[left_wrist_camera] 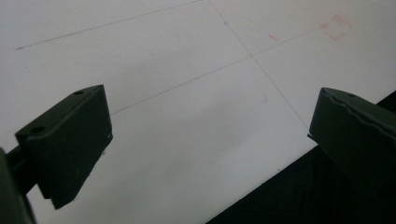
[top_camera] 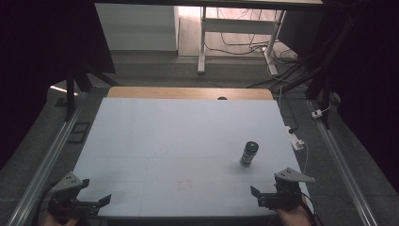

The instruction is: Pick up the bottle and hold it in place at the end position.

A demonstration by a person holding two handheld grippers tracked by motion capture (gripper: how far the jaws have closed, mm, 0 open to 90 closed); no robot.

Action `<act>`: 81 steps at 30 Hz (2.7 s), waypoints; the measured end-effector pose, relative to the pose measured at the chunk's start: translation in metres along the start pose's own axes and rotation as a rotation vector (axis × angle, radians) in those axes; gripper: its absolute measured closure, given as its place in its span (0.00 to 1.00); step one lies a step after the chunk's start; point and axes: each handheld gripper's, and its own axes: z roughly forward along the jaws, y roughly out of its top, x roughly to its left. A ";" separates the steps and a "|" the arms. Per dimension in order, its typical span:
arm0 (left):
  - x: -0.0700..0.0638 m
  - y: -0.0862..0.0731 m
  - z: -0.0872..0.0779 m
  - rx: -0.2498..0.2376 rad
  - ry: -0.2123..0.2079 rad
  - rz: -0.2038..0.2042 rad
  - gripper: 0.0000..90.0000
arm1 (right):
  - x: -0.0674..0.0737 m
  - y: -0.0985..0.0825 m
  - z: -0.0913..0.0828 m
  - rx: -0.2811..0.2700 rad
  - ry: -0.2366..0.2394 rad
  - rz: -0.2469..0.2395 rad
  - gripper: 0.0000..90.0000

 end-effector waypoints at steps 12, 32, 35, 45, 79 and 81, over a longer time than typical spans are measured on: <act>-0.003 0.000 0.000 0.002 0.003 0.025 0.00 | -0.003 0.000 0.001 0.001 0.025 0.024 0.00; -0.004 0.001 0.003 0.019 0.002 0.046 0.01 | -0.006 0.001 0.000 -0.009 0.051 0.055 0.00; -0.004 0.001 0.002 0.018 0.000 0.040 0.01 | -0.006 0.003 0.000 -0.014 0.063 0.059 0.00; -0.004 0.001 0.002 0.017 0.002 0.037 0.01 | -0.007 0.008 0.009 -0.015 0.090 0.024 0.00; -0.004 0.002 0.003 0.021 0.000 0.045 0.01 | -0.030 0.035 0.061 -0.001 0.064 0.021 0.00; -0.004 0.002 0.003 0.021 0.000 0.045 0.01 | -0.032 0.036 0.066 0.003 0.063 0.025 0.00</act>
